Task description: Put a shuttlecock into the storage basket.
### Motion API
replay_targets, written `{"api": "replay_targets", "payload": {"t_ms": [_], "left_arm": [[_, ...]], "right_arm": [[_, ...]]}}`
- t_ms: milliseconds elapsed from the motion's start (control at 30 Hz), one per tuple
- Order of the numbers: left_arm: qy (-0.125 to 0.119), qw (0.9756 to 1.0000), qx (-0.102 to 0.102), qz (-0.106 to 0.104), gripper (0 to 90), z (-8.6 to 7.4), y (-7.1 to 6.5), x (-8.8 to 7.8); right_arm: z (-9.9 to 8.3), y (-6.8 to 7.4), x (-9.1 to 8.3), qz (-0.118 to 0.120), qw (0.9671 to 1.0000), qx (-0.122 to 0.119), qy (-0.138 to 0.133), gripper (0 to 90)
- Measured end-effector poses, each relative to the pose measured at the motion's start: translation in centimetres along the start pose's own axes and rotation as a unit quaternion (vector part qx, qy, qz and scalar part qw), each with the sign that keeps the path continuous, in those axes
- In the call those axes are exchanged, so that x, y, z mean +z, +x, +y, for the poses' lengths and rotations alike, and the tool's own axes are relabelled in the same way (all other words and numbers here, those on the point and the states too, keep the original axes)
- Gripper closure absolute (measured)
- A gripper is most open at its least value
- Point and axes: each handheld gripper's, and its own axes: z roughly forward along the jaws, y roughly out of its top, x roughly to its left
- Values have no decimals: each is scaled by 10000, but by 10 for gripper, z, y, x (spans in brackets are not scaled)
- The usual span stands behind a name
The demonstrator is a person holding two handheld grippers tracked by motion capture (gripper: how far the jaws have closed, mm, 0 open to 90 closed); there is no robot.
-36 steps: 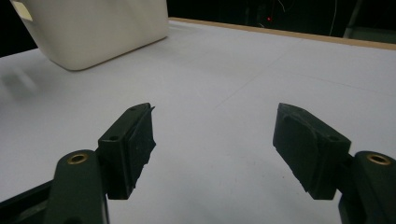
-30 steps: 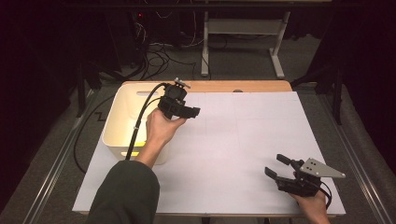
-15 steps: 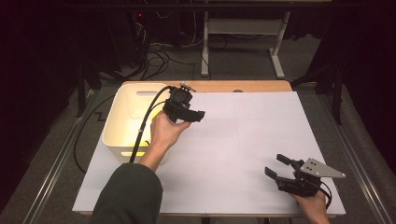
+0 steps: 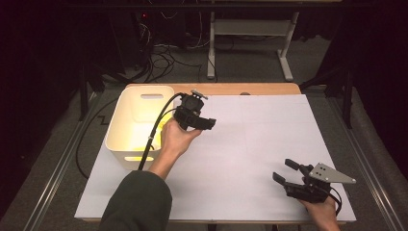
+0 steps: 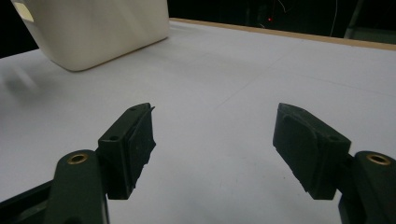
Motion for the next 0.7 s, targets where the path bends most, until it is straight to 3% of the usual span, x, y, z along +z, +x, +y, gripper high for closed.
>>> {"api": "replay_targets", "payload": {"t_ms": [700], "left_arm": [[109,9999,115,-15,371,-11,-19,18]], "right_arm": [[0,0,0,-2,10000,-6,0,297]]}}
